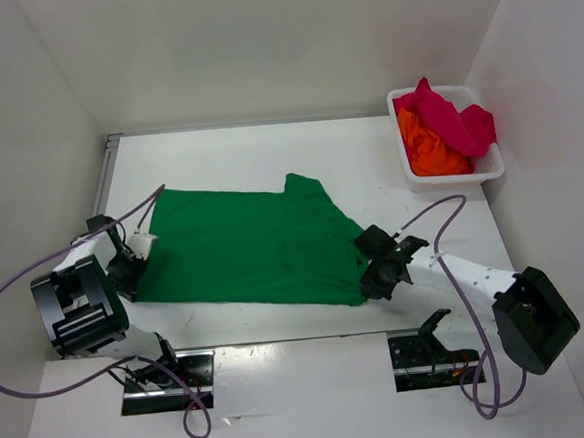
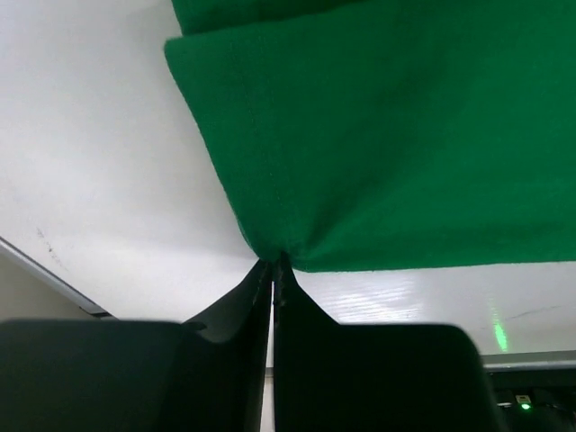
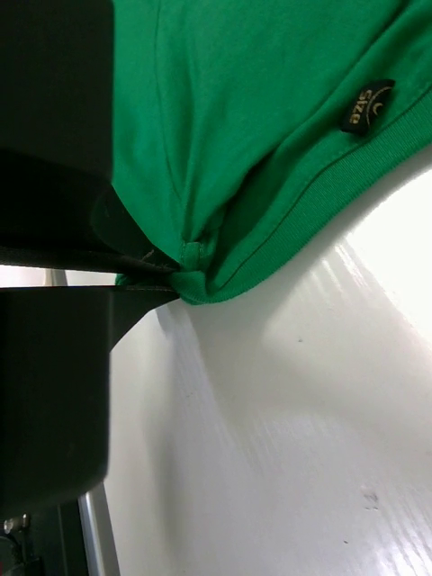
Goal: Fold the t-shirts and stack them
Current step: Fold the flattened tshirt in 1/3 of the way
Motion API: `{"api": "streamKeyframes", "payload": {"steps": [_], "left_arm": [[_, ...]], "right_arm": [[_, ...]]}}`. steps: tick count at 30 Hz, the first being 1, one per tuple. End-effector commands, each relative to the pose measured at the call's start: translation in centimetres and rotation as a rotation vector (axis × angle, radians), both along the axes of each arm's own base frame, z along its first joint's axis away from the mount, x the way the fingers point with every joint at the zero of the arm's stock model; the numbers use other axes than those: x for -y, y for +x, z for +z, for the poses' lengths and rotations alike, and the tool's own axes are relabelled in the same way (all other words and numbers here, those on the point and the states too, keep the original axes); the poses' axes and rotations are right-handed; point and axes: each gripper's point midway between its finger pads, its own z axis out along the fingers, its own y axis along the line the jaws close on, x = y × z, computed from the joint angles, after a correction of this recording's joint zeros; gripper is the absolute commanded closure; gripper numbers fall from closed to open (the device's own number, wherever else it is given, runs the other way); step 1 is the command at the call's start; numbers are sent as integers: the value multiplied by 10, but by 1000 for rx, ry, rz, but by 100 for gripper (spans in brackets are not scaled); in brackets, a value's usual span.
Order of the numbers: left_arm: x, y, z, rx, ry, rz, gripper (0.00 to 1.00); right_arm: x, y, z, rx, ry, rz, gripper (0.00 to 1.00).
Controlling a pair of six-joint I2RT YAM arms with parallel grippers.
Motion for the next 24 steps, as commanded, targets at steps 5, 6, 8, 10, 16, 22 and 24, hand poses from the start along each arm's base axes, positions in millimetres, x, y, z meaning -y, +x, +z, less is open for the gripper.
{"api": "streamKeyframes", "payload": {"steps": [5, 6, 8, 10, 16, 22, 24], "left_arm": [[-18, -38, 14, -49, 93, -46, 100], [-18, -41, 15, -64, 97, -46, 100], [-20, -50, 18, -96, 104, -62, 100], [-18, -57, 18, -112, 94, -54, 100], [-15, -60, 19, -129, 81, -27, 48], [-41, -25, 53, -5, 153, 16, 11], [-53, 7, 83, 124, 168, 56, 9]], "right_arm": [[-5, -10, 23, 25, 60, -9, 100], [-6, -12, 25, 31, 65, 2, 100], [-7, -14, 34, 50, 100, -20, 100], [-8, -16, 39, 59, 124, -15, 89], [-12, -24, 50, 35, 142, 6, 60], [-16, 15, 114, 214, 59, 43, 52], [-44, 53, 137, 345, 61, 229, 49]]}}
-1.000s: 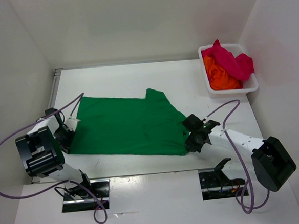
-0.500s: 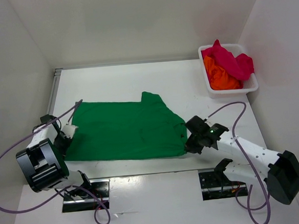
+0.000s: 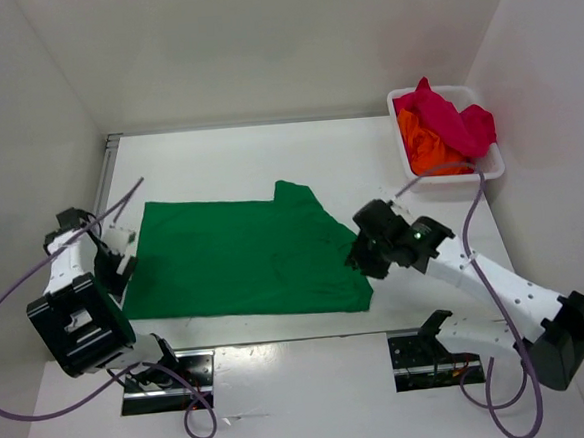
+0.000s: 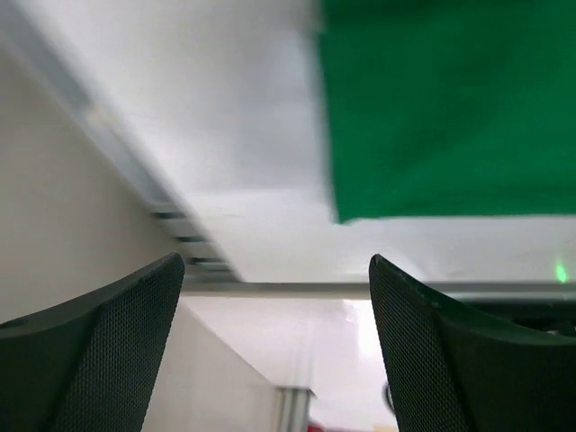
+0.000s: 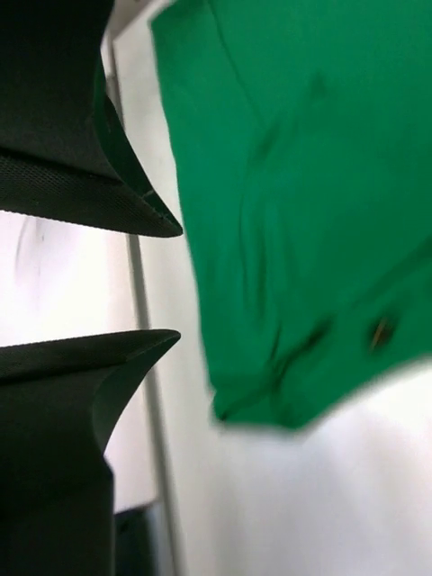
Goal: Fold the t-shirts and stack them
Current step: Fold the flattened tshirt in 1/3 of the way, then grap the side of the flattened tshirt furthest away from the robot with both arms
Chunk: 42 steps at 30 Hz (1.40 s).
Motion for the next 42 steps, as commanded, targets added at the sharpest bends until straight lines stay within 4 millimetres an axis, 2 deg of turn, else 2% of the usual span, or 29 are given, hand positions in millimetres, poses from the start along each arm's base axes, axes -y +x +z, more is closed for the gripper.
{"api": "streamKeyframes", "payload": {"steps": [1, 2, 3, 4, 5, 6, 7, 8, 9, 10, 11, 12, 13, 15, 16, 17, 18, 21, 23, 25, 26, 27, 31, 32, 33, 37, 38, 40, 42], "left_arm": [[-21, 54, 44, 211, 39, 41, 9], [-21, 72, 51, 277, 13, 44, 8], [-26, 93, 70, 351, 10, 71, 8], [-25, 109, 68, 374, -21, 76, 8], [-16, 127, 72, 426, -74, 94, 8], [-16, 145, 82, 469, -93, 95, 8], [-13, 158, 75, 474, -129, 101, 8], [-7, 174, 76, 501, -156, 91, 7], [-2, 185, 77, 531, -203, 116, 7], [-1, 203, 75, 549, -223, 111, 7], [-2, 211, 74, 560, -238, 122, 7], [4, 222, 73, 568, -254, 114, 7], [7, 233, 64, 563, -269, 127, 7], [10, 252, 67, 591, -271, 118, 6], [11, 260, 58, 586, -278, 119, 6], [14, 264, 54, 577, -283, 112, 6], [19, 274, 55, 589, -287, 101, 4], [25, 288, 28, 544, -293, 97, 3], [21, 299, 27, 560, -285, 126, 3], [23, 308, 15, 551, -298, 146, 2], [21, 315, 19, 567, -297, 151, 2], [20, 318, 12, 557, -299, 153, 2], [19, 331, 5, 560, -321, 158, 0], [25, 331, -6, 537, -330, 153, 0], [28, 338, -4, 548, -329, 141, 0], [29, 337, -28, 499, -320, 148, 0], [36, 338, -32, 490, -336, 138, 2], [38, 337, -39, 477, -349, 129, 13], [44, 336, -47, 453, -356, 124, 22]], "right_arm": [[-34, 56, 42, 220, -31, 206, 48], [-41, 68, 42, 245, -73, 289, 46], [-54, 87, 56, 286, -83, 319, 46], [-60, 107, 27, 222, -172, 346, 45], [-63, 121, 19, 219, -234, 397, 45], [-74, 148, 33, 260, -248, 393, 43], [-81, 161, 2, 198, -306, 428, 43], [-79, 178, 0, 200, -330, 423, 43], [-92, 204, 15, 264, -321, 435, 42], [-99, 221, 1, 263, -321, 440, 42], [-96, 238, 2, 276, -304, 423, 41], [-99, 259, 16, 325, -292, 404, 40], [-96, 271, 3, 303, -303, 390, 40], [-86, 303, 14, 344, -298, 360, 35], [-83, 312, 11, 349, -316, 378, 31], [-80, 318, -9, 311, -341, 396, 30], [-80, 331, -2, 332, -346, 396, 29], [-91, 344, -24, 303, -353, 469, 29], [-101, 350, -38, 293, -338, 520, 29], [-114, 357, -36, 308, -291, 541, 29], [-113, 355, -53, 268, -299, 549, 29], [-116, 354, -56, 257, -286, 559, 29], [-117, 355, -57, 251, -260, 575, 30], [-117, 355, -57, 251, -260, 575, 30], [-115, 352, -62, 238, -263, 578, 31], [-112, 345, -74, 204, -269, 583, 36], [-112, 345, -74, 204, -269, 583, 37], [-109, 339, -83, 178, -274, 588, 39], [-109, 340, -77, 189, -272, 586, 40]]}}
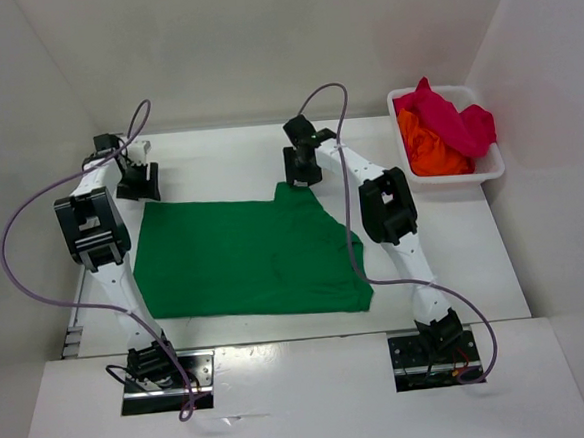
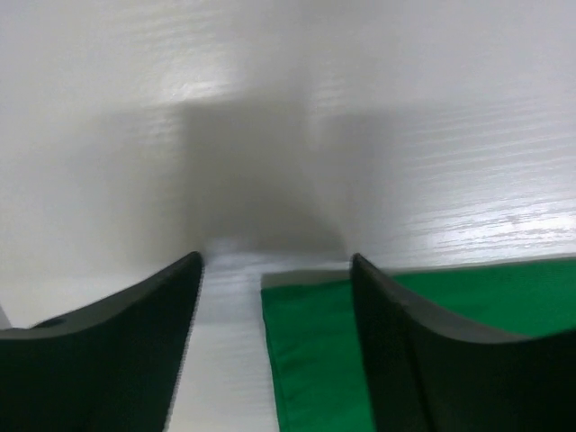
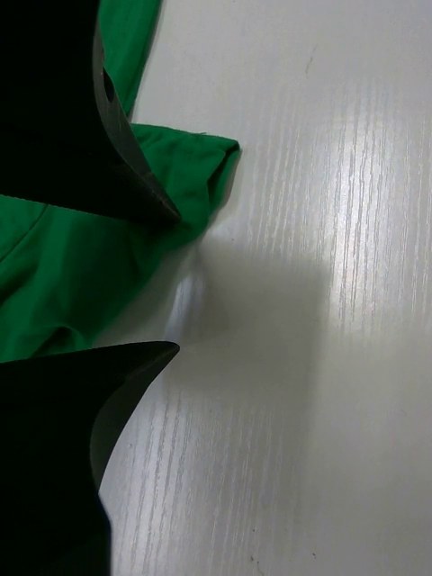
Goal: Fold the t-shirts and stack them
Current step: Grap the side of the flattened tshirt furthest away from the robot with both arms
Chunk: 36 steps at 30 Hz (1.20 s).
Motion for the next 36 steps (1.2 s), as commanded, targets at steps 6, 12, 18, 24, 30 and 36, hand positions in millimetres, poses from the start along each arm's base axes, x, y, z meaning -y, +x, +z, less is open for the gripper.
{"api": "streamKeyframes", "payload": {"steps": [6, 12, 18, 24, 30, 36], "left_arm": [[22, -9, -18, -57, -76, -59, 53], [26, -24, -23, -77, -46, -64, 100], [27, -26, 10, -2, 11, -110, 100], [26, -57, 67, 96, 159, -209, 100], [20, -117, 66, 45, 309, -256, 100], [15, -156, 48, -10, 282, -214, 100]], "right_arm": [[1, -20, 27, -12, 33, 17, 46], [-3, -34, 31, -32, 86, 27, 73], [0, -31, 57, 16, 120, 5, 100], [7, -56, 108, 107, 96, -9, 100], [6, -140, 87, 48, 82, -29, 100], [-10, -231, 46, -86, 103, 7, 95]]}}
